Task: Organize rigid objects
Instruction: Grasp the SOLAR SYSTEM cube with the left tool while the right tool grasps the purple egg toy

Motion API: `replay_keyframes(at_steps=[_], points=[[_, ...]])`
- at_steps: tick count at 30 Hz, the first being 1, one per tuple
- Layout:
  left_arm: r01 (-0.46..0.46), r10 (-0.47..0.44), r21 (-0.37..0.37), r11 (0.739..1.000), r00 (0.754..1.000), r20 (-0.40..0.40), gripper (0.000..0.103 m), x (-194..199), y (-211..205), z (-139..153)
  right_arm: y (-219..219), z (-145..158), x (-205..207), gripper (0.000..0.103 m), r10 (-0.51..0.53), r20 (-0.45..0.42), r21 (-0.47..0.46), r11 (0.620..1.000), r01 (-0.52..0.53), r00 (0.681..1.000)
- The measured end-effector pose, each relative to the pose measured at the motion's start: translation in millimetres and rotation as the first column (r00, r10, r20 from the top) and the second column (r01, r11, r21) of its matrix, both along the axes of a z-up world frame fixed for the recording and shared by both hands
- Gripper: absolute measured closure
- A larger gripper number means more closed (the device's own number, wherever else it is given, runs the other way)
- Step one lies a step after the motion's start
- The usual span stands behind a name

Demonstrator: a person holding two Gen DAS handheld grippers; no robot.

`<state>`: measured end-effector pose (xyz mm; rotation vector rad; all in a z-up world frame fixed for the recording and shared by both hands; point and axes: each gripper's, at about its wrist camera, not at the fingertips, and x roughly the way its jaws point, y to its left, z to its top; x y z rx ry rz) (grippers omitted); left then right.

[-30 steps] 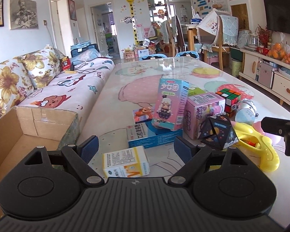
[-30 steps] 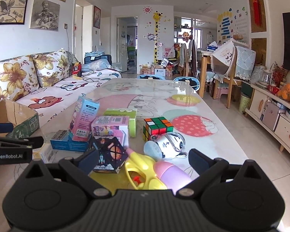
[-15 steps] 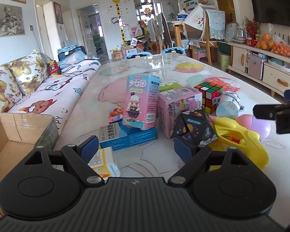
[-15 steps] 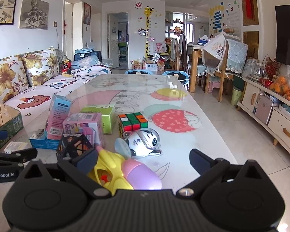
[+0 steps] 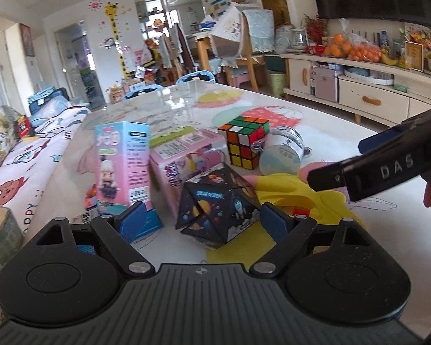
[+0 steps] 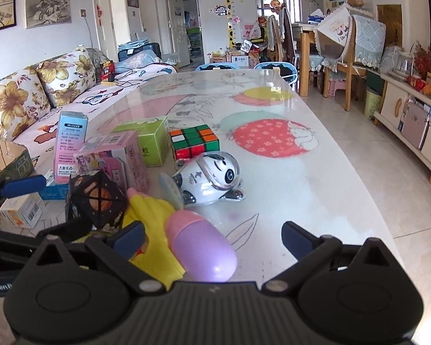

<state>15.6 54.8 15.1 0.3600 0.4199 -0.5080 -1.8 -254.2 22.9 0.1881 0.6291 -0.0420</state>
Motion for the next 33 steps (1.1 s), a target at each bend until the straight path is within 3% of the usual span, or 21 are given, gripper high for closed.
replay_keyframes(at_steps=[8, 13, 15, 21, 24, 28, 33], points=[[-0.009, 0.009, -0.002, 1.0, 1.0, -0.023, 0.0, 2.9, -7.6, -3.2, -14.0, -7.4, 4.4, 0.005, 0.005, -0.081, 0.147, 0.989, 0.007, 0.997], [-0.012, 0.012, 0.006, 1.0, 0.999, -0.035, 0.004, 2.0, -11.2, -3.3, -16.4, -4.4, -2.2, 0.008, 0.014, -0.084, 0.198, 0.98, 0.002, 0.996], [-0.016, 0.016, 0.001, 1.0, 0.999, -0.036, 0.005, 2.6, -10.2, -2.1, -17.8, -3.2, -4.6, 0.016, 0.029, -0.077, 0.25, 0.968, -0.009, 0.997], [-0.014, 0.014, 0.001, 1.0, 0.999, -0.039, 0.016, -0.2, -10.2, -2.0, -32.4, -5.5, -6.7, 0.033, 0.023, -0.072, 0.427, 0.904, 0.01, 0.997], [-0.014, 0.013, -0.012, 1.0, 0.999, -0.052, 0.02, -1.1, -9.7, -1.4, -42.4, -11.1, -9.1, 0.045, 0.024, -0.067, 0.558, 0.83, 0.018, 0.997], [-0.015, 0.013, -0.031, 0.999, 0.997, -0.071, 0.024, -0.7, -9.9, -0.9, -43.4, -11.1, -10.0, 0.047, 0.053, -0.025, 0.66, 0.751, -0.024, 0.998], [-0.036, 0.022, -0.104, 0.994, 0.991, -0.129, 0.023, 7.3, -6.9, 1.0, -28.9, -10.2, -1.6, 0.048, 0.096, -0.016, 0.68, 0.731, -0.059, 0.995]])
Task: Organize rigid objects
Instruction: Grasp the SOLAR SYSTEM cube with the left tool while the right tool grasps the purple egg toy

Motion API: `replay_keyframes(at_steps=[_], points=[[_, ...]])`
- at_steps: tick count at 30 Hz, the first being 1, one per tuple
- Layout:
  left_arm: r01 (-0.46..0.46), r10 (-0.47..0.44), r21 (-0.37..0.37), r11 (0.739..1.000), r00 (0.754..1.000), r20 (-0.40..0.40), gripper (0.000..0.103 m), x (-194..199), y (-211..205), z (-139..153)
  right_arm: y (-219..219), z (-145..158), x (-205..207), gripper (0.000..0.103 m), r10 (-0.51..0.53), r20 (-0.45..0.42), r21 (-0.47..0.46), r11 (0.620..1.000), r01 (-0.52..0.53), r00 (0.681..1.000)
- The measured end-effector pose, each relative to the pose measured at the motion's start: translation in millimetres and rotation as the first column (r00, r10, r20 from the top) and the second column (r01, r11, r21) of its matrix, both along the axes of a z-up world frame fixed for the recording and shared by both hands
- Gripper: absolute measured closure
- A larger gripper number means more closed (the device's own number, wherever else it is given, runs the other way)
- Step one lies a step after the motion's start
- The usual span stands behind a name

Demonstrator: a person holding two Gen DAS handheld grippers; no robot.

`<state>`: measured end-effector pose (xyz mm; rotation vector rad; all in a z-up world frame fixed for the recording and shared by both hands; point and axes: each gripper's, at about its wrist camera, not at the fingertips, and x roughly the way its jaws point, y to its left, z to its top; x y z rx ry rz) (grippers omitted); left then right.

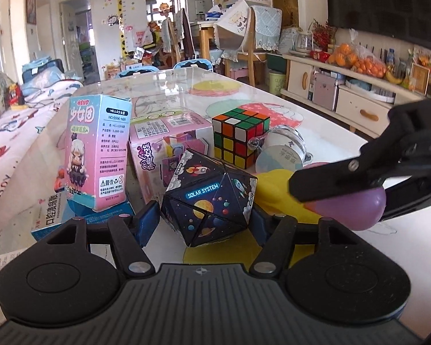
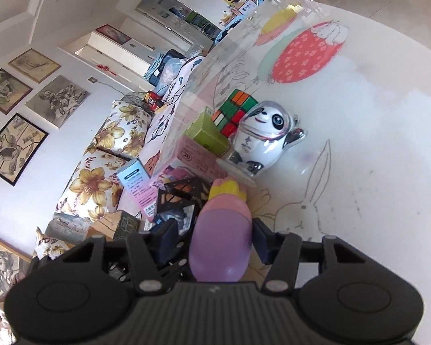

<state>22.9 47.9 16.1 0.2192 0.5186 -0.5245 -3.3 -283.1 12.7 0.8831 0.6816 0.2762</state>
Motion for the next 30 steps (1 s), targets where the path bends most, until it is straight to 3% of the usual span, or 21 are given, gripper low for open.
replay_keyframes(at_steps=[3, 4, 9, 16, 30], points=[[-0.016, 0.016, -0.017, 1.0, 1.0, -0.008, 0.022, 2.9, -0.7, -0.8, 10.0, 5.0, 6.2, 0.058, -0.016, 0.008, -0.085, 0.996, 0.017, 1.0], [-0.02, 0.02, -0.016, 1.0, 1.0, -0.009, 0.017, 3.1, -1.9, -0.9, 12.4, 5.6, 7.6, 0.06, -0.024, 0.008, -0.101, 0.995, 0.025, 1.0], [-0.035, 0.034, -0.017, 0.999, 0.999, -0.018, 0.017, 4.3, -6.4, -0.6, 24.3, 7.1, 12.5, 0.062, -0.047, 0.027, -0.182, 0.982, 0.051, 0.999], [-0.049, 0.048, -0.03, 0.998, 0.998, -0.036, 0.031, 6.9, -10.1, -0.2, 21.9, -0.8, 21.5, 0.063, -0.073, 0.012, -0.153, 0.985, 0.074, 0.997], [-0.109, 0.108, -0.027, 0.994, 0.994, -0.022, 0.032, -3.4, -6.6, 8.3, 43.0, 18.5, 17.2, 0.064, -0.078, 0.08, -0.293, 0.951, 0.098, 0.994]])
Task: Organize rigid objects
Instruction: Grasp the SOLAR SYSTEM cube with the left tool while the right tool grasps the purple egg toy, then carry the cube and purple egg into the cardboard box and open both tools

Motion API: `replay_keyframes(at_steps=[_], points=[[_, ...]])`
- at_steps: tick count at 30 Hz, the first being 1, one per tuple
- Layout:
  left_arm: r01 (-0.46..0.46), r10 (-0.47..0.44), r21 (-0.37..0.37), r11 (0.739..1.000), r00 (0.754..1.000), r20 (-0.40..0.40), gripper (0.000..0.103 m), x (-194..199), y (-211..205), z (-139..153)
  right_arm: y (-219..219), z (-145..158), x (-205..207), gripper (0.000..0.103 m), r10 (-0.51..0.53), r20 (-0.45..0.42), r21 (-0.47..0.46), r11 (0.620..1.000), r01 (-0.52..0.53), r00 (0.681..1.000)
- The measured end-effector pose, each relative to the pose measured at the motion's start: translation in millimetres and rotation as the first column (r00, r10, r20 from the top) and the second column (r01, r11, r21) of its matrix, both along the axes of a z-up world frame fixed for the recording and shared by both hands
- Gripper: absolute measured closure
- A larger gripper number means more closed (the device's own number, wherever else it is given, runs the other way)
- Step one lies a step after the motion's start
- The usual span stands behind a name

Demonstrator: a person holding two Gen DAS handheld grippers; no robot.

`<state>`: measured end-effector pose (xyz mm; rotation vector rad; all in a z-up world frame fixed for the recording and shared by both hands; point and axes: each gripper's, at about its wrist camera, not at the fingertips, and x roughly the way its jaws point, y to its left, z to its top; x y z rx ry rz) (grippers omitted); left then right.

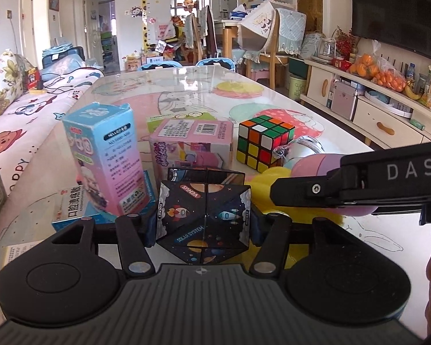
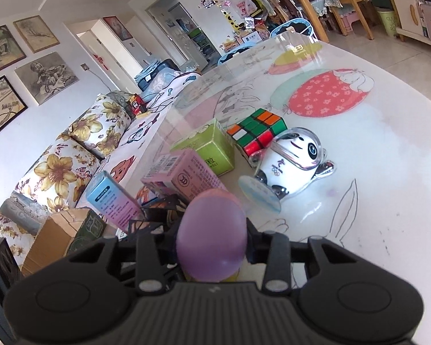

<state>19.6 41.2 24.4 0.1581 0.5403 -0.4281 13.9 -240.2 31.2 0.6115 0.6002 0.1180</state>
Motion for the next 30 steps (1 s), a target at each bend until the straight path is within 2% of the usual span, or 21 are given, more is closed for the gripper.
replay_keyframes(at_steps=[12, 30], points=[[-0.026, 0.026, -0.007, 1.0, 0.999, 0.019, 0.033, -4.9, 14.6, 14.2, 13.4, 13.4, -10.7, 0.065, -0.016, 0.052, -0.04, 0.999, 0.018, 0.999], [-0.11, 0.116, -0.101, 0.989, 0.992, 0.049, 0.033, 2.0, 51.3, 35.1, 45.5, 33.2, -13.4, 0.065, -0.015, 0.111, -0.045, 0.999, 0.02, 0.994]])
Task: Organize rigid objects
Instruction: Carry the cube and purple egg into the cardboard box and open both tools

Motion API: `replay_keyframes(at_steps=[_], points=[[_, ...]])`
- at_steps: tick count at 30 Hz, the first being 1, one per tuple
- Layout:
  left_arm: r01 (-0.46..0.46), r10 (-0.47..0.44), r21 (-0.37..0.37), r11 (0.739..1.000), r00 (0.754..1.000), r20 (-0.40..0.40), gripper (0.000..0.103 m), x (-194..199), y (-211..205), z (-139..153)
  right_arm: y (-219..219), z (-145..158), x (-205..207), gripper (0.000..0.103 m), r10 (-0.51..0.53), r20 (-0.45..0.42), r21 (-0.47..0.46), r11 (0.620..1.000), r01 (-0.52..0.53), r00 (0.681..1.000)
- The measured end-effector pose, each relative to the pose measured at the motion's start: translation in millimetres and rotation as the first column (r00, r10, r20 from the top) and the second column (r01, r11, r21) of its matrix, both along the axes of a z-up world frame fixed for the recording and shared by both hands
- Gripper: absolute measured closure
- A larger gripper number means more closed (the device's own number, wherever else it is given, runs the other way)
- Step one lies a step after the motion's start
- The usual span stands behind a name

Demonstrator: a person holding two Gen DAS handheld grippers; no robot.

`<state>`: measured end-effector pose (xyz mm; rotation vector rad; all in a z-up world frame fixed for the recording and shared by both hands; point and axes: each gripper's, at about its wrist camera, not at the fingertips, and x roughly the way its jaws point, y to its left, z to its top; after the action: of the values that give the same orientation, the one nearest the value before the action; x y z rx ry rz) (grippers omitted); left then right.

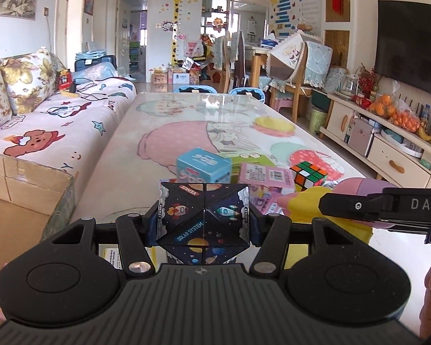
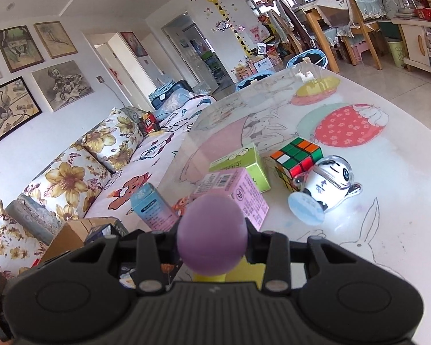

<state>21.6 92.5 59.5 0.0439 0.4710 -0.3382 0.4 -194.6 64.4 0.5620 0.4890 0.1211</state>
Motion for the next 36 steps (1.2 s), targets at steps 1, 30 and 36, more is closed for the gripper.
replay_keyframes(at_steps=[1, 30, 36], points=[[-0.005, 0.005, -0.003, 1.0, 1.0, 0.005, 0.033, 0.0, 1.9, 1.2, 3.2, 1.9, -0.1, 0.065, 0.003, 0.005, -0.005, 1.0, -0.003, 1.0], [-0.35, 0.356, -0.112, 0.93, 0.934, 0.033, 0.033, 15.5, 83.4, 27.7, 121.6, 39.6, 42.2, 0.065, 0.187, 0.088, -0.046, 0.982, -0.184, 0.978], [-0.462, 0.465, -0.12, 0.879, 0.885, 0.002, 0.033, 12.7, 94.5, 27.7, 154.1, 50.2, 60.0, 0.065, 0.258, 0.114, -0.042, 0.966, -0.255, 0.959]])
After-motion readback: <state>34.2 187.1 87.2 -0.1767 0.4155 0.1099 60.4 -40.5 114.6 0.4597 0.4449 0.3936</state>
